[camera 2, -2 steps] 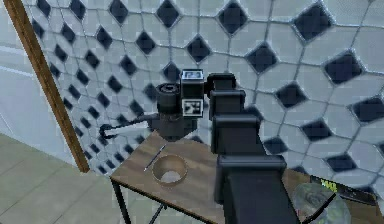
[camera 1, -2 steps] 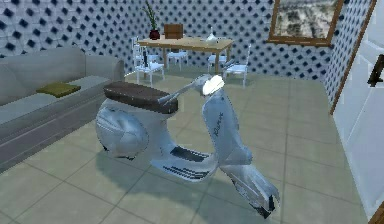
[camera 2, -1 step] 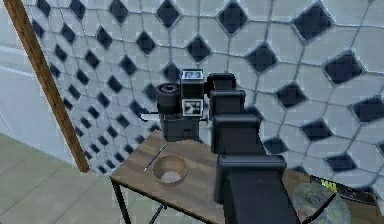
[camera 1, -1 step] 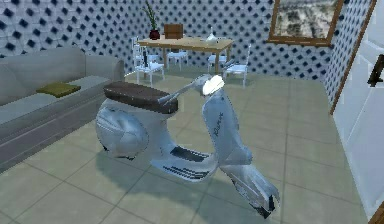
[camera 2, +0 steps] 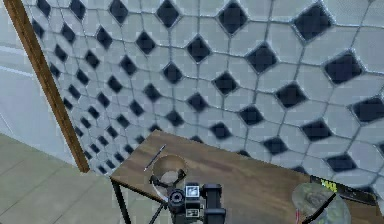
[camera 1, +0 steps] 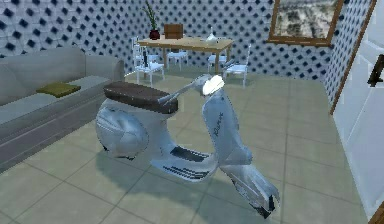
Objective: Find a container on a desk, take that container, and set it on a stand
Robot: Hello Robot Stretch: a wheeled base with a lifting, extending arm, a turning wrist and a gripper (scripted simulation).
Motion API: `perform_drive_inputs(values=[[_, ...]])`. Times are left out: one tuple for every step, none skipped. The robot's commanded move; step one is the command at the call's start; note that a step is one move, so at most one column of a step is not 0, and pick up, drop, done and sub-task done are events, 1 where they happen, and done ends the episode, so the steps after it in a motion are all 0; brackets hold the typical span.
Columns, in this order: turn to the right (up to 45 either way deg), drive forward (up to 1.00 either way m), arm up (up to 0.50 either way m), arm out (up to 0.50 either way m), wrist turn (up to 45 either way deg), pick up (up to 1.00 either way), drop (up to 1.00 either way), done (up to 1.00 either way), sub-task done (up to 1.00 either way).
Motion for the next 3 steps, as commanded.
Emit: perform_drive_inputs(values=[[0.0, 0.00, 0.00, 0.00, 0.0, 1.00, 0.00, 0.00, 0.00], [0.0, 0.00, 0.10, 0.00, 0.0, 0.00, 0.00, 0.00, 0.00], [0.0, 0.00, 0.18, 0.00, 0.0, 0.00, 0.00, 0.00, 0.00]])
